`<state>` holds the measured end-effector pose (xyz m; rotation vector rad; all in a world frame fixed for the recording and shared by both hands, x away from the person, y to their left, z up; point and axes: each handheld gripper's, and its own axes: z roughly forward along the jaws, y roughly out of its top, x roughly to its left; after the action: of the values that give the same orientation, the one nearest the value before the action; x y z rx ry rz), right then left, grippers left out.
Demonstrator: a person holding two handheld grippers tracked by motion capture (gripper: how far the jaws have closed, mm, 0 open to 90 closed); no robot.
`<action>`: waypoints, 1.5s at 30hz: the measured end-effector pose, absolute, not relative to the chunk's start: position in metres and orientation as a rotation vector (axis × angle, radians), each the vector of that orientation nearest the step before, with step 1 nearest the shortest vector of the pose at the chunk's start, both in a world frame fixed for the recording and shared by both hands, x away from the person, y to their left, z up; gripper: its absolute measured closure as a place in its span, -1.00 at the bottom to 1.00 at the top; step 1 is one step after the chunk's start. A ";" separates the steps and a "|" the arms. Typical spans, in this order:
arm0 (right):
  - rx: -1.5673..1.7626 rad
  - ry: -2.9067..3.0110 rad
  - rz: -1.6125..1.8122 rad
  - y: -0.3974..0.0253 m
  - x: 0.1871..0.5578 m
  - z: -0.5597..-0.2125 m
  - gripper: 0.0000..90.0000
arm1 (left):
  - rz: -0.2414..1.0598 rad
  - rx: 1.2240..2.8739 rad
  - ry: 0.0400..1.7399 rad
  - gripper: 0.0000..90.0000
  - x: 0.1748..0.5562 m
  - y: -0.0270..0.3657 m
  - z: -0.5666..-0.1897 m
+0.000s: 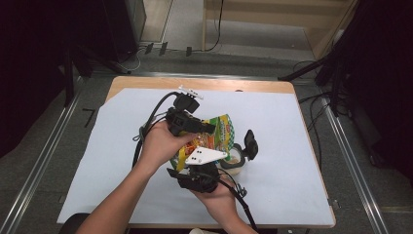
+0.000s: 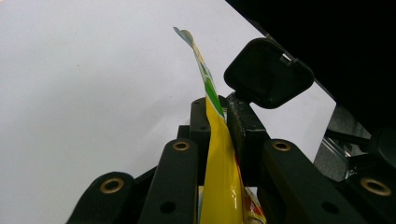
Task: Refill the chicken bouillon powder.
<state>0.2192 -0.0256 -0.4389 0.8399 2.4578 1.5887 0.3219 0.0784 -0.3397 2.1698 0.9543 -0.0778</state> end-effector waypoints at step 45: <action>0.885 2.465 1.597 -0.028 0.215 -0.437 0.47 | -0.111 2.187 0.950 0.82 0.323 0.071 -0.342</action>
<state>0.2154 -0.0281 -0.4375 0.8848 2.4646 1.5970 0.3226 0.0712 -0.3422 2.1871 0.9496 -0.1106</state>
